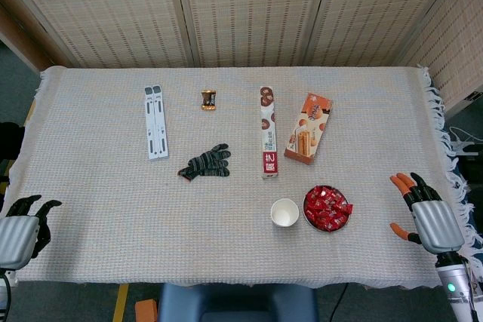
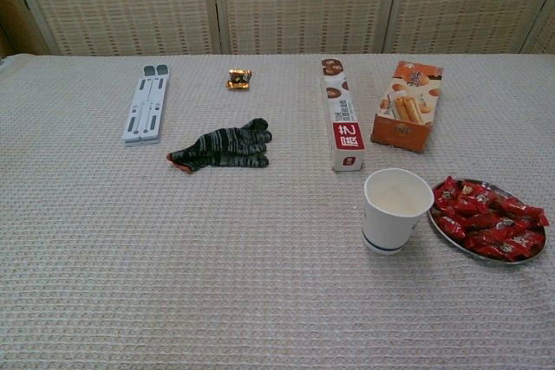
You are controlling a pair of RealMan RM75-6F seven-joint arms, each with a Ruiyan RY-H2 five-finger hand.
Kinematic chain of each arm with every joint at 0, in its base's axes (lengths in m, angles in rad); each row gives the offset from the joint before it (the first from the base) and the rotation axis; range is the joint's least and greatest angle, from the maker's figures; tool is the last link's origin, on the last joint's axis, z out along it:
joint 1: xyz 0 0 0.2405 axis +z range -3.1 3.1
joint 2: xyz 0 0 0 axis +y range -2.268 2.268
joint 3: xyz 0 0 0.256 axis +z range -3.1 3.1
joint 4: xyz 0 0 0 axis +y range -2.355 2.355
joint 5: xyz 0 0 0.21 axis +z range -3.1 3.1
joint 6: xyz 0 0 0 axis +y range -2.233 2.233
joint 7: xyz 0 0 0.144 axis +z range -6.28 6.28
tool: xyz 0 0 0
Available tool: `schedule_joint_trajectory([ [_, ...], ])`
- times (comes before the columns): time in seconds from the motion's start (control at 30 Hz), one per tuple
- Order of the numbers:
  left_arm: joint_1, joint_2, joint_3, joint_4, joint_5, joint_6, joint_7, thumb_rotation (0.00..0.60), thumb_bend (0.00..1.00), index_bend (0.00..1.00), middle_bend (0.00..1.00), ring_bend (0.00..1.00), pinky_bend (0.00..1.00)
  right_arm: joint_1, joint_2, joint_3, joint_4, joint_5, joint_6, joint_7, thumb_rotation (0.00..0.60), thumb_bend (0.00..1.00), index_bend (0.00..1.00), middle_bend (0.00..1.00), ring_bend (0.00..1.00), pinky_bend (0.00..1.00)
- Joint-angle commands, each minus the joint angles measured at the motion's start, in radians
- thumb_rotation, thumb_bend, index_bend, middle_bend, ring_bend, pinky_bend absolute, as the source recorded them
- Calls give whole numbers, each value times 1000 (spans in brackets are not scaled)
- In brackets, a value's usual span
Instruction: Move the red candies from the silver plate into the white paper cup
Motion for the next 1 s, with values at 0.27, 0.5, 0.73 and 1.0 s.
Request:
schedule_joint_trajectory([
  [0.27,2,8,8,-17,7,-1,-2,600,636,275,234,155,181,3,7,-9,-4,1,-17,2,600,109,60,113,0,225],
  [0.5,-1,22,9,-29,-9,-22,-25,600,637,277,249,162,184,13,-25,-2,24,16,-27,-73,600,109,97,329,280,514],
  [0.73,5,38,14,-42,11,-5,-59,600,637,277,268,168,186,58,-41,2,17,38,-112,-92,600,108,222,589,546,777],
  [1.0,3,50,17,-48,14,-14,-87,600,637,279,286,177,189,159,-50,26,-7,140,-292,-215,600,109,231,615,571,807],
])
